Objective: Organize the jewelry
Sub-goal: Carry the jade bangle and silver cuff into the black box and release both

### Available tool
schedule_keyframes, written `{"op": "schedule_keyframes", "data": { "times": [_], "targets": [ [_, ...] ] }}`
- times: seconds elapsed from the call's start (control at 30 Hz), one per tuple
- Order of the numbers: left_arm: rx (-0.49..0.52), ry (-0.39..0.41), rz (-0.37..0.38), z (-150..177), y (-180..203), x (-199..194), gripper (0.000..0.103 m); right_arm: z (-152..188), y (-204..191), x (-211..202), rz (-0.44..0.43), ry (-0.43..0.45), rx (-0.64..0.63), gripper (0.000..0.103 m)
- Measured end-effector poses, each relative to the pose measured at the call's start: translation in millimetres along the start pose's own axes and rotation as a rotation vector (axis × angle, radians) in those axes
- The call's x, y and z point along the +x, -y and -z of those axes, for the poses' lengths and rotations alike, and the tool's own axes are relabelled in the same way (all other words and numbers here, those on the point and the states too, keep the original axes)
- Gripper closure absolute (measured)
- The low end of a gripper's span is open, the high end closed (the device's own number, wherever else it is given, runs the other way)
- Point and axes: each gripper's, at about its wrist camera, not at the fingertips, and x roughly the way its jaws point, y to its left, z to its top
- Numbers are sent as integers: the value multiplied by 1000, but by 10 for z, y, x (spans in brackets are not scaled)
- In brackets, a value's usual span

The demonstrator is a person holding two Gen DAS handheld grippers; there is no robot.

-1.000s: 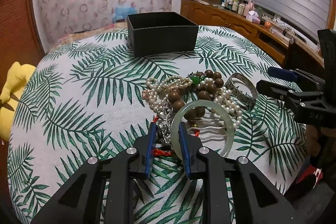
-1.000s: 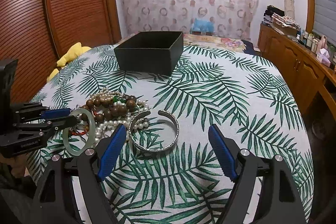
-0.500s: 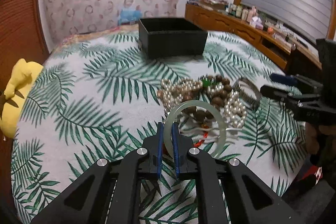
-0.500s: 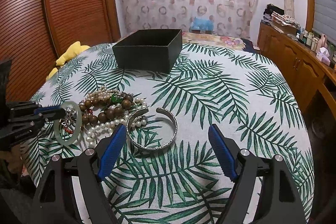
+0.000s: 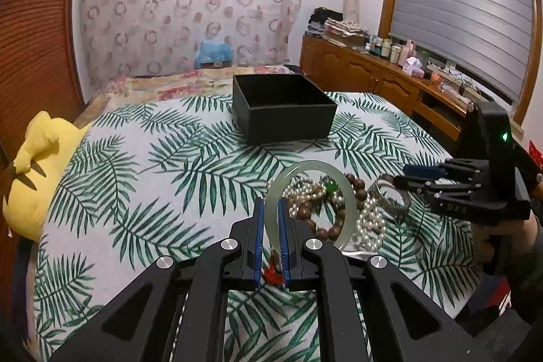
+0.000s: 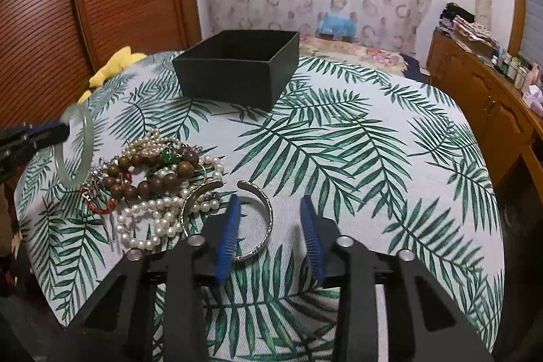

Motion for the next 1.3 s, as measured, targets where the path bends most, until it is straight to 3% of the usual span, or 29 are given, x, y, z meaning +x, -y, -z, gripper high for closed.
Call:
{"op": "schedule_keyframes", "data": {
  "times": [0.27, 0.33, 0.73, 1.03, 1.3],
  "targets": [
    [6, 27, -4, -230, -20, 59, 96, -13, 1, 137, 11, -67, -44, 88],
    [7, 36, -5, -291, -25, 74, 96, -13, 20, 129, 6, -70, -43, 97],
    [3, 65, -10, -570, -62, 243, 96, -233, 71, -98, 3, 1, -72, 98],
    [-6, 65, -30, -735, -148, 376, 96, -813, 18, -170, -1, 101, -109, 98],
    [-1, 56, -47, -871, -191, 470, 96, -1333, -33, 69, -27, 147, -106, 98]
  ]
}}
